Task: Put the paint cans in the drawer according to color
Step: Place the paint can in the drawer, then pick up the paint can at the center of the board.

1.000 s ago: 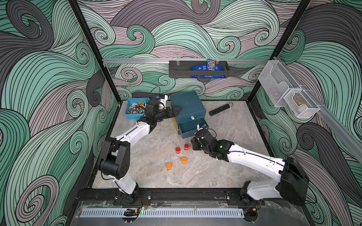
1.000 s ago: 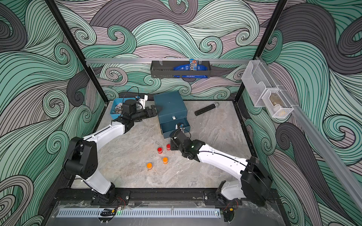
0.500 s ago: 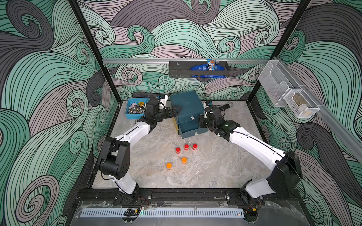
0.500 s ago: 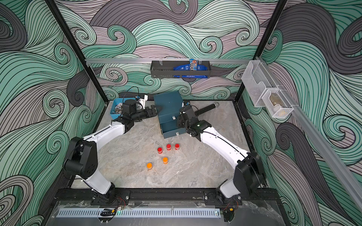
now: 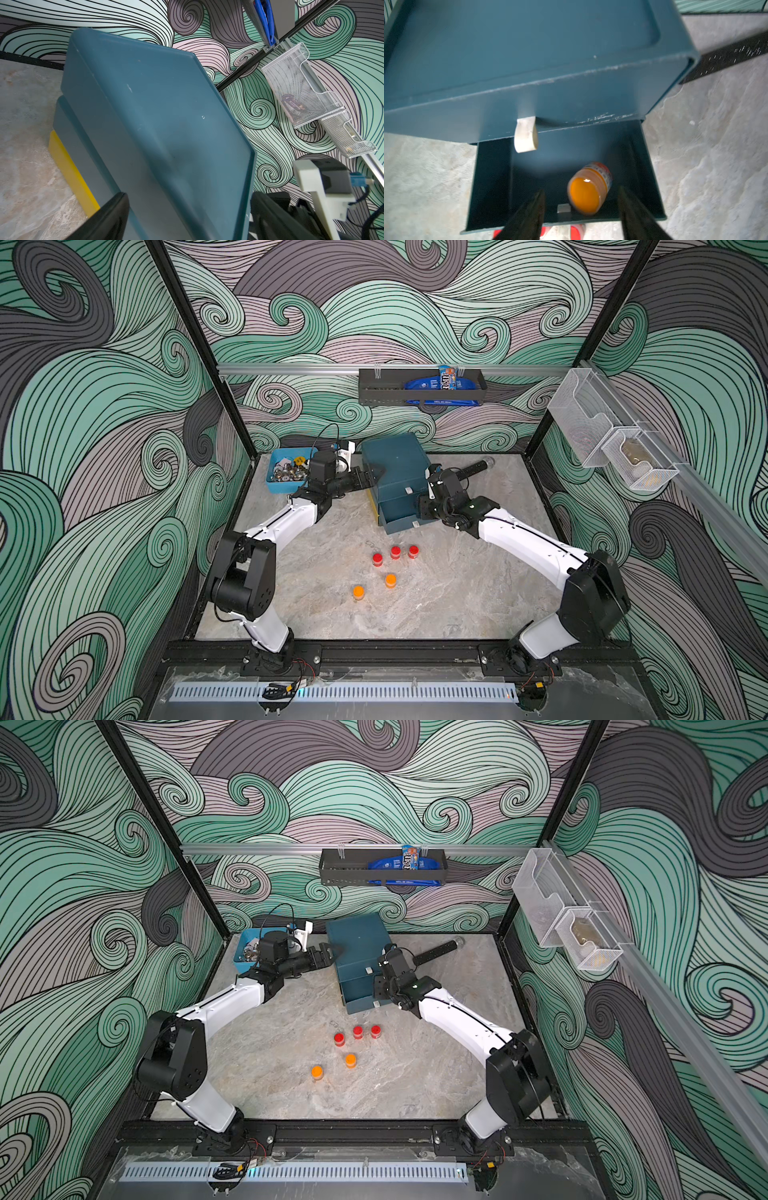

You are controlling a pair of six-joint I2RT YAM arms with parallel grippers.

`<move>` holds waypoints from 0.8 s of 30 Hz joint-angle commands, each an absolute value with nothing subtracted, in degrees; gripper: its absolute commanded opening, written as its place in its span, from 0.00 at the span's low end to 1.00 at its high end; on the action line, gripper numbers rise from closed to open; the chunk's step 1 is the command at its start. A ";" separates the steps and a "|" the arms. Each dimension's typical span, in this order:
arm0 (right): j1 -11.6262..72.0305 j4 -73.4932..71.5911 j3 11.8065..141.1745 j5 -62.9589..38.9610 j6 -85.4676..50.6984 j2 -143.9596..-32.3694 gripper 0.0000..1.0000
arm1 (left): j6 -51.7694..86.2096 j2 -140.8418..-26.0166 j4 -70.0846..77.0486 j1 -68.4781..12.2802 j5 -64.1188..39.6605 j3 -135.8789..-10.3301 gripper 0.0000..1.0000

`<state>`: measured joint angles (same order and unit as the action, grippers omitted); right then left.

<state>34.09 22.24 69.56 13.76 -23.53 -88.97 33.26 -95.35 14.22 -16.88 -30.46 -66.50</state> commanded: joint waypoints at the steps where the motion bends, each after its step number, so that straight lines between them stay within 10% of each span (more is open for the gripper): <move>1: 34.02 21.69 69.42 13.28 -23.33 -85.32 0.71 | 33.23 -94.61 15.49 -16.52 -31.15 -66.51 0.94; 7: 35.06 24.61 72.01 8.92 -23.10 -83.28 0.90 | 33.42 -94.41 15.46 -16.52 -31.27 -66.45 0.94; 24: 51.29 27.20 61.10 13.38 -33.77 -81.30 1.00 | 33.93 -93.91 15.87 -16.52 -31.50 -66.35 0.94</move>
<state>51.20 26.00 62.11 13.37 -32.34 -82.28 33.71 -95.35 14.24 -16.88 -30.48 -66.50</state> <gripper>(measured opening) 0.999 0.943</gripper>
